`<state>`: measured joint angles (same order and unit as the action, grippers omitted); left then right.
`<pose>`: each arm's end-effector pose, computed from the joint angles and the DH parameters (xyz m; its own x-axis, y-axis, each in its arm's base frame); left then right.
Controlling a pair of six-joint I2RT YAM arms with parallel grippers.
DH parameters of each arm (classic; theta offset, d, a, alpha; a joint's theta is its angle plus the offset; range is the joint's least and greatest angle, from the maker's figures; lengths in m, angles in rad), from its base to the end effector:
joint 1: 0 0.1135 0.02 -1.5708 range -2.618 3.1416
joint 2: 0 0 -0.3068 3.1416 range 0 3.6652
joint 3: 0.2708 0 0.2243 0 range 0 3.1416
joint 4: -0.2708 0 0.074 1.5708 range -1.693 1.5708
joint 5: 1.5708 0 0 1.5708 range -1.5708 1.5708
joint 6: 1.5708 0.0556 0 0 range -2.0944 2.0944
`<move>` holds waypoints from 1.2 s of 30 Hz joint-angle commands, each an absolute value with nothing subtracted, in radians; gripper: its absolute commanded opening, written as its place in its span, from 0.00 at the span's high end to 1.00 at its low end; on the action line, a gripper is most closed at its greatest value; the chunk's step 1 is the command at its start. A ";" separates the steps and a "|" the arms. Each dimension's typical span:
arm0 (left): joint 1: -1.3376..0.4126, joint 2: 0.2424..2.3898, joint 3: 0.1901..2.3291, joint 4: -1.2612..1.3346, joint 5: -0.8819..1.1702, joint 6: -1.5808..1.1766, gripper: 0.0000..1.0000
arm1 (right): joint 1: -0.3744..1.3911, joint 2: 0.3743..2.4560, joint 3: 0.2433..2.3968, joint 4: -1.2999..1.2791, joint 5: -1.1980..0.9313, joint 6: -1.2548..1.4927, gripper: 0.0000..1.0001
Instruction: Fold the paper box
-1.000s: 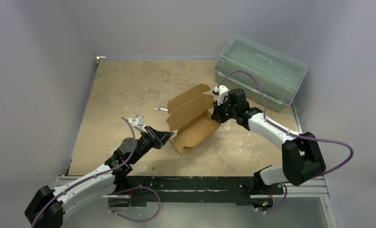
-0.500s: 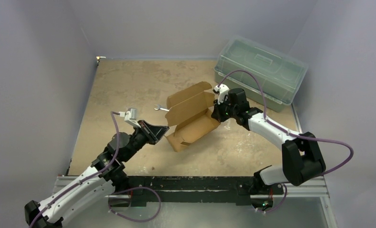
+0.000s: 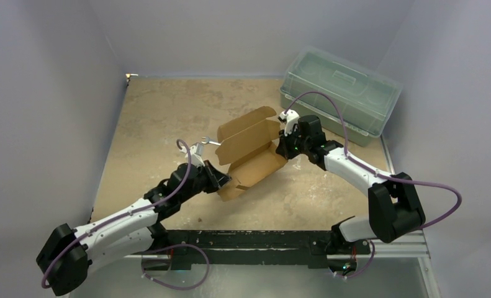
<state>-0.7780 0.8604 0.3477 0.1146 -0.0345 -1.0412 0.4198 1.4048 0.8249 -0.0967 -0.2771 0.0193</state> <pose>0.1133 -0.1089 0.2421 -0.7253 -0.4962 -0.4772 0.1046 0.6057 -0.7888 0.2517 0.1290 0.2680 -0.5830 -0.2399 -0.7763 -0.5757 0.7962 0.1863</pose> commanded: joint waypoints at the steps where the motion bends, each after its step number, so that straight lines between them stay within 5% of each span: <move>1: -0.785 0.798 0.362 0.047 -0.105 -1.040 1.00 | 0.422 1.386 0.820 -0.066 -0.261 0.021 1.00; 10: -0.785 0.608 0.210 0.109 -0.197 -1.029 1.00 | 0.423 1.393 0.822 -0.069 -0.268 0.022 1.00; 19: -0.785 0.795 0.216 0.298 -0.165 -1.042 1.00 | 0.422 1.391 0.821 -0.069 -0.279 0.020 1.00; 36: -0.785 0.834 0.180 0.518 -0.149 -1.021 1.00 | 0.423 1.397 0.824 -0.071 -0.296 0.018 1.00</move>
<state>-0.7811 0.8097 0.1940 0.4038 -0.1856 -1.0367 0.4198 1.4052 0.8249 -0.0967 -0.2790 0.0193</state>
